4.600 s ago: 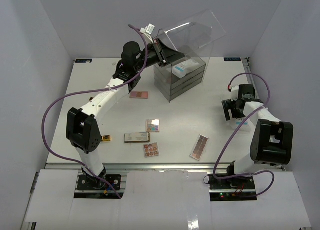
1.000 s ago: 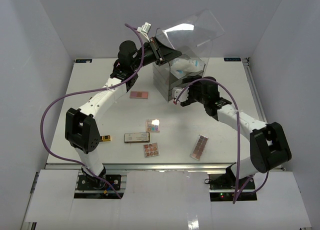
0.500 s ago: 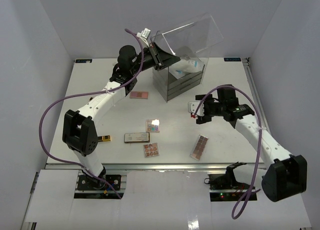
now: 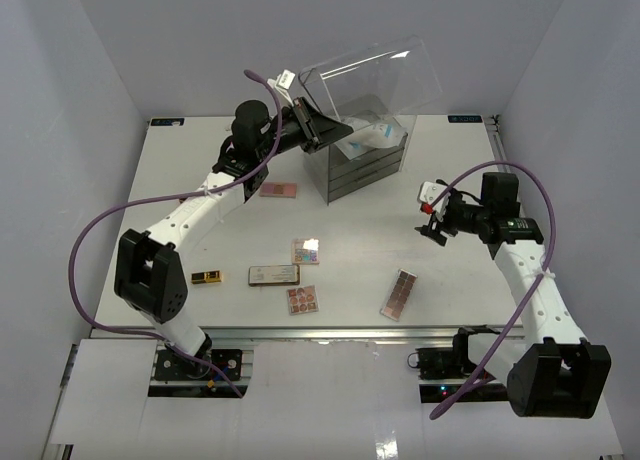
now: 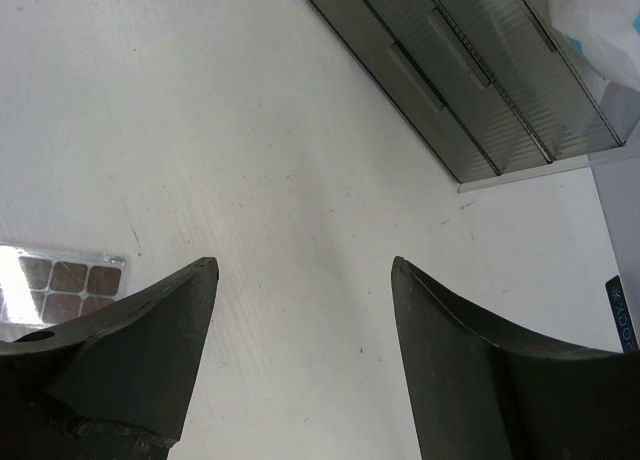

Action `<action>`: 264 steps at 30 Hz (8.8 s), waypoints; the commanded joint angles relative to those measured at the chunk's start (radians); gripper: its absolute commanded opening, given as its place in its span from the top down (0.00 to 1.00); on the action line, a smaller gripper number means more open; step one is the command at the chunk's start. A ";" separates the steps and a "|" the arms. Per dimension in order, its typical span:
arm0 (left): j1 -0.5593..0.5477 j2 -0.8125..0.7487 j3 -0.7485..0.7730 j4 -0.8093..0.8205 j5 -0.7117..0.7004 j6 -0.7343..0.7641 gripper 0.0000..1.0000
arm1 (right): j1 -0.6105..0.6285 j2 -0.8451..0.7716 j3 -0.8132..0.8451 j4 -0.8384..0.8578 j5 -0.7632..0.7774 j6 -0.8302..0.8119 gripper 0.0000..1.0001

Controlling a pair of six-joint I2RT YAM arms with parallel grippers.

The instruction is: Organize the makeup

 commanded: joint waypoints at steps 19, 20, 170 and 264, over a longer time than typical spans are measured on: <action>-0.070 0.008 0.046 -0.172 -0.041 0.086 0.80 | -0.054 0.109 -0.057 0.386 -0.132 0.243 0.29; -0.070 0.006 0.050 -0.171 -0.040 0.085 0.80 | -0.041 0.104 -0.082 0.471 -0.098 0.241 0.29; 0.007 -0.422 -0.563 -0.230 -0.391 0.900 0.02 | 0.050 1.106 0.299 1.555 -0.016 2.146 0.61; 0.037 -0.422 -0.566 -0.203 -0.300 0.847 0.02 | -0.287 0.887 0.022 1.359 -0.251 1.904 0.92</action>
